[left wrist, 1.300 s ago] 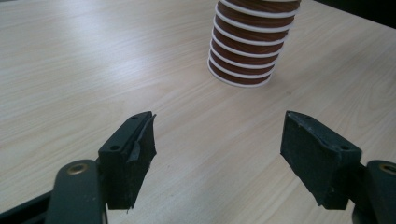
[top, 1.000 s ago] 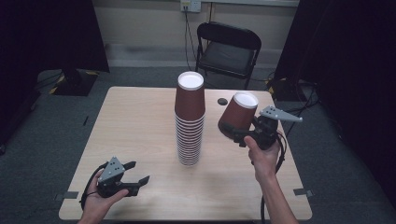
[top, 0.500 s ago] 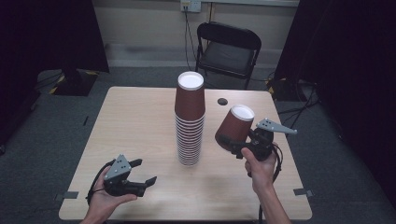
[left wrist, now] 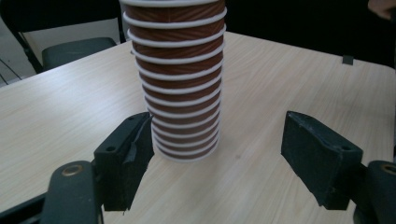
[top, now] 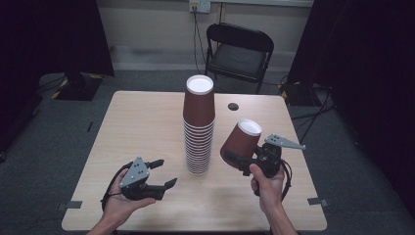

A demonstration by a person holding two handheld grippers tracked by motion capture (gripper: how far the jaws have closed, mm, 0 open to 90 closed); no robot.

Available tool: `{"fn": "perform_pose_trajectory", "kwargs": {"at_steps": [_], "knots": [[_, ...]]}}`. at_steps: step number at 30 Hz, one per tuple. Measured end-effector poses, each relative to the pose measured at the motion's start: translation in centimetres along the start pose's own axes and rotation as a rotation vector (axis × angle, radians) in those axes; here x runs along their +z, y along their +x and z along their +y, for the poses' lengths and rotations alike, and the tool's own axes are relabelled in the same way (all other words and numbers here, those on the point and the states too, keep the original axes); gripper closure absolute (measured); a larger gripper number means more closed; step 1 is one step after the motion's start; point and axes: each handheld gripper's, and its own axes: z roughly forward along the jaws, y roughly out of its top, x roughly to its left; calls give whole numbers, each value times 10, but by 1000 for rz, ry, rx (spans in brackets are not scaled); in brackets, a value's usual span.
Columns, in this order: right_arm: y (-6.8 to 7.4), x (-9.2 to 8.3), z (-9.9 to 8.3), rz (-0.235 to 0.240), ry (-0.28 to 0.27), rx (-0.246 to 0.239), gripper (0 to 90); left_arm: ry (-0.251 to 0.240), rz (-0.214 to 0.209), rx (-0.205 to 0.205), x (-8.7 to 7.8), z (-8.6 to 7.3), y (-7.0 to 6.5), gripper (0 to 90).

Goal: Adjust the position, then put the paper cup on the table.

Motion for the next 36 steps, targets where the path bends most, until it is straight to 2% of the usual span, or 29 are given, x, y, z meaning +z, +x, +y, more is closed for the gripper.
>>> {"fn": "perform_pose_trajectory", "kwargs": {"at_steps": [7, 10, 14, 16, 17, 21, 24, 25, 26, 27, 30, 32, 33, 36], "knots": [[2, 7, -17, 15, 44, 47, 123, -65, -28, 33, 17, 9, -12, 304], [4, 9, -20, 25, 46, 63, 123, -72, -35, 47, 22, 13, -15, 319], [11, 12, -25, 50, 35, 100, 124, -97, -57, 53, 32, 19, -20, 354], [17, 13, -28, 50, 29, 97, 125, -108, -84, 35, 37, 19, -24, 364], [20, 14, -29, 53, 29, 94, 125, -112, -84, 32, 39, 19, -26, 383], [28, 19, -36, 90, 35, 132, 126, -124, -96, 49, 45, 19, -32, 440], [32, 22, -38, 110, 34, 151, 126, -150, -86, 59, 48, 18, -34, 486], [34, 23, -39, 114, 41, 155, 127, -166, -73, 57, 48, 18, -36, 508], [35, 25, -40, 119, 44, 155, 127, -180, -49, 78, 49, 18, -37, 533], [35, 25, -40, 119, 44, 155, 127, -180, -49, 78, 49, 18, -37, 560], [41, 29, -42, 130, 61, 159, 129, -225, -46, 83, 52, 16, -40, 625], [43, 31, -43, 137, 56, 166, 129, -231, -50, 81, 52, 17, -40, 660], [43, 31, -43, 137, 56, 166, 129, -233, -57, 92, 52, 17, -40, 660], [45, 32, -44, 154, 65, 190, 129, -255, -38, 101, 52, 16, -41, 682]]}}
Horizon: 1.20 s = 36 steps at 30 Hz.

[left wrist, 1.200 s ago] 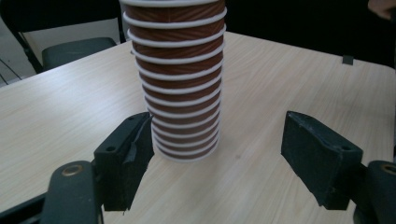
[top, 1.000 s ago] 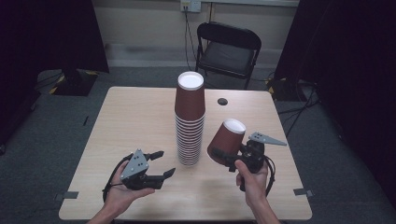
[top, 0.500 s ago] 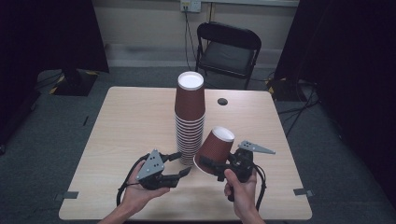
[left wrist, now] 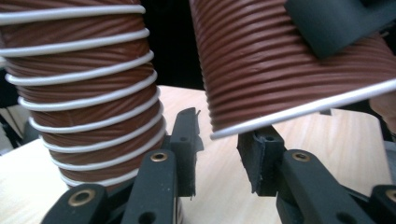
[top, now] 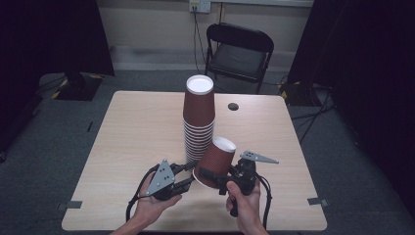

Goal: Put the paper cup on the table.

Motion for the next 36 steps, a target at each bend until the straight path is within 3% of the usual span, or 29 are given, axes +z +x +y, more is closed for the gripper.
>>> {"fn": "perform_pose_trajectory", "kwargs": {"at_steps": [6, 12, 15, 21, 25, 30, 36], "knots": [[-1, 6, -4, 9, 22, 29, 130, -38, 22, 41, 2, -1, -5, 675], [1, 13, -7, 22, 48, 54, 131, -41, 55, 68, 2, -3, -8, 661], [2, 17, -10, 36, 65, 92, 131, -29, 63, 81, 3, -4, -8, 649], [7, 18, -10, 50, 88, 109, 119, -59, 62, 54, 1, -3, -7, 753], [8, 20, -12, 52, 94, 91, 100, -67, 56, 38, 0, -4, -8, 778], [3, 20, -10, 94, 97, 115, 92, -61, 52, 9, -2, -4, -6, 808], [-1, 18, -8, 87, 89, 127, 103, -55, 48, 8, -2, -7, -5, 827]]}}
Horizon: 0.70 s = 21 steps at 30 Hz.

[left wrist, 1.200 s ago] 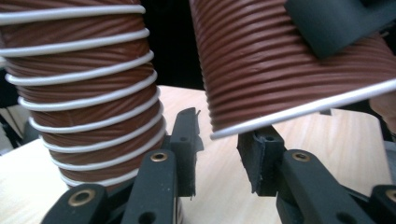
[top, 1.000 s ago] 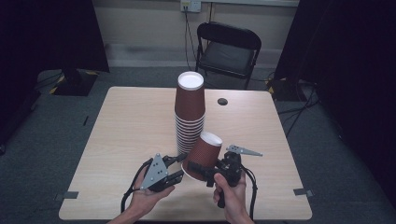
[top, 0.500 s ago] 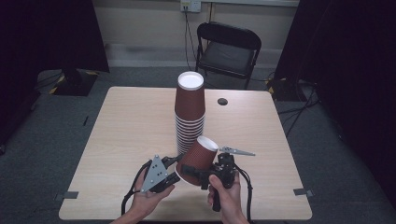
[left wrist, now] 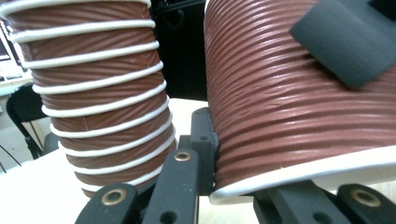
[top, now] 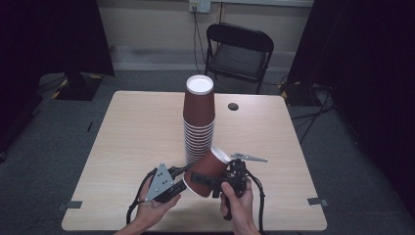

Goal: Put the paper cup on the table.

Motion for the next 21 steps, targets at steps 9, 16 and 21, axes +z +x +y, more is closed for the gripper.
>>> {"fn": "perform_pose_trajectory", "kwargs": {"at_steps": [9, 16, 21], "knots": [[-10, -15, 10, -33, -81, -4, 133, 97, -67, -96, -1, -4, 8, 832], [-16, -25, 16, -66, -119, -5, 136, 116, -99, -158, -2, -3, 13, 842], [-20, -30, 19, -71, -143, -9, 139, 147, -117, -192, -4, -2, 17, 848]]}}
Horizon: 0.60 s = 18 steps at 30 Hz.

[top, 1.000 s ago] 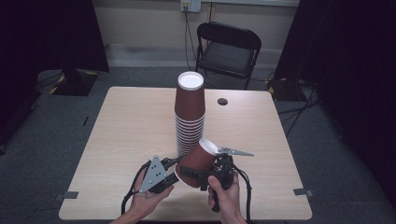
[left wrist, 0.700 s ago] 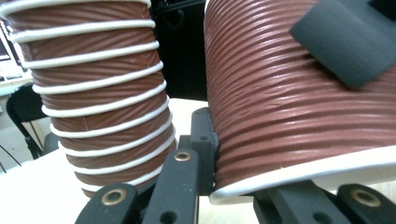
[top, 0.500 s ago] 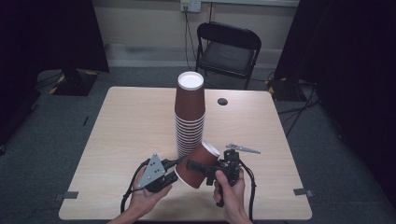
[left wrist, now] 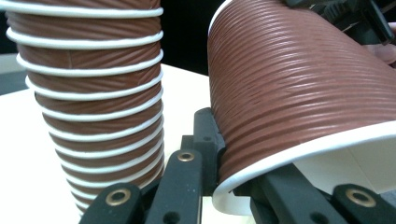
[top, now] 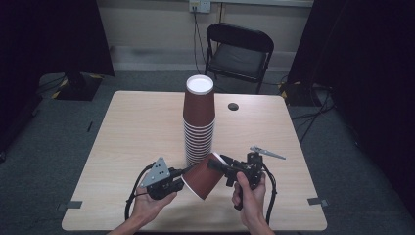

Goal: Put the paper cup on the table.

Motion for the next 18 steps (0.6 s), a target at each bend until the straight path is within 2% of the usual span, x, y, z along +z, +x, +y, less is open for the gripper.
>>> {"fn": "perform_pose_trajectory", "kwargs": {"at_steps": [3, 5, 7, 9, 12, 13, 14, 15, 18], "knots": [[-1, -2, 1, -12, -5, -6, 142, 22, 5, -8, -1, 0, 2, 849], [-2, -3, 2, -37, 0, -27, 146, 43, -7, -25, 0, -1, 3, 850], [-3, -4, 3, -33, 1, -33, 147, 58, -16, -30, 0, -1, 2, 849], [-4, -5, 4, -59, 9, -60, 146, 67, -25, -36, -1, -1, 2, 849], [-5, -7, 6, -63, 6, -80, 147, 80, -31, -46, -2, 0, 3, 849], [-5, -10, 7, -71, 7, -113, 147, 98, -42, -75, -4, 0, 5, 849], [-5, -11, 8, -70, 8, -123, 147, 103, -51, -76, -5, 1, 7, 849], [-5, -13, 9, -75, 5, -138, 146, 107, -34, -83, -6, 1, 8, 849], [-3, -17, 12, -75, 13, -189, 135, 125, -54, -112, -9, 2, 14, 848]]}}
